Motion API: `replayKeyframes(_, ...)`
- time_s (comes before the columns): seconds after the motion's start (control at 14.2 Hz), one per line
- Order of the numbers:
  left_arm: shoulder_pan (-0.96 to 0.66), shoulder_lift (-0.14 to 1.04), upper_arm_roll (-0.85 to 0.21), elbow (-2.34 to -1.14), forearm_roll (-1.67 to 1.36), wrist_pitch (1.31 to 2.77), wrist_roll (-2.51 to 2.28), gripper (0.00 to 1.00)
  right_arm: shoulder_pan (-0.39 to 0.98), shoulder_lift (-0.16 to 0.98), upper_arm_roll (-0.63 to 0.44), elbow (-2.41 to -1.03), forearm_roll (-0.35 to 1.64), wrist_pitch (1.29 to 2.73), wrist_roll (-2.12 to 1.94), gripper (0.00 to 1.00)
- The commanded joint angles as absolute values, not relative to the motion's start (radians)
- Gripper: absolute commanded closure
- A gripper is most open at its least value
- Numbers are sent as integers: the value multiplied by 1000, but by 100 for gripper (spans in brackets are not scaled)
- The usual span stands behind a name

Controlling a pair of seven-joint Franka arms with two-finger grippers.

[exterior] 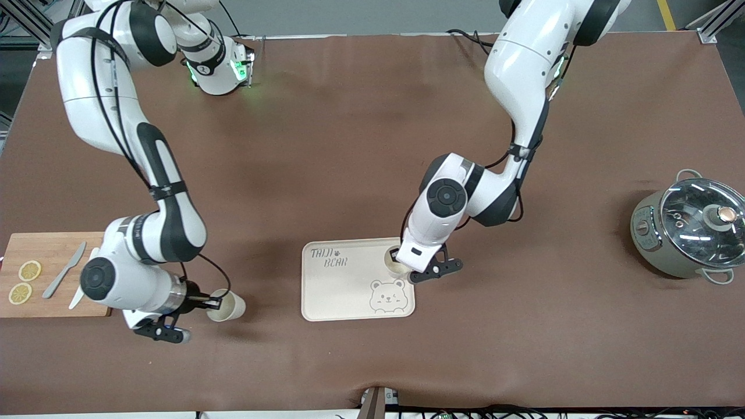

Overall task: Place white IKEA cup upright on tray with both arms
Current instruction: 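Carry the cup with the left gripper to the tray while the right gripper follows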

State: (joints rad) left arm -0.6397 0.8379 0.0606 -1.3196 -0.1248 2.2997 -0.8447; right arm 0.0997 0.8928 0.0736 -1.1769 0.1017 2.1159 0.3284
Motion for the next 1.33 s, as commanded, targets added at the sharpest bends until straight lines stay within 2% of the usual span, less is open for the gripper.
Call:
replayKeyframes(0.0,-656,871,66,-1296,-153,2313,-874,100,147,873,71,-1178,110,2097,443,100)
replayKeyframes(0.42,-658,884,67,-1299,-153,2313,-876,100,281,873,61,-1177,97,2112,676,100)
replayKeyframes(0.49,-657,885,67,-1299,-153,2313,-876,98,297,873,61,-1177,95,2114,695,100)
replayKeyframes(0.56,-655,884,67,-1299,-153,2313,-876,89,314,873,60,-1177,94,2115,722,100)
replayKeyframes(0.77,-657,881,71,-1299,-150,2313,-877,74,360,879,52,-1180,84,2150,784,100)
replayKeyframes(0.84,-658,877,72,-1299,-149,2313,-877,62,368,884,52,-1183,83,2164,791,100)
replayKeyframes(0.91,-658,876,71,-1299,-144,2313,-871,1,370,885,52,-1184,83,2174,796,100)
replayKeyframes(1.26,-675,836,78,-1301,-120,2290,-868,0,374,894,52,-1190,84,2191,798,100)
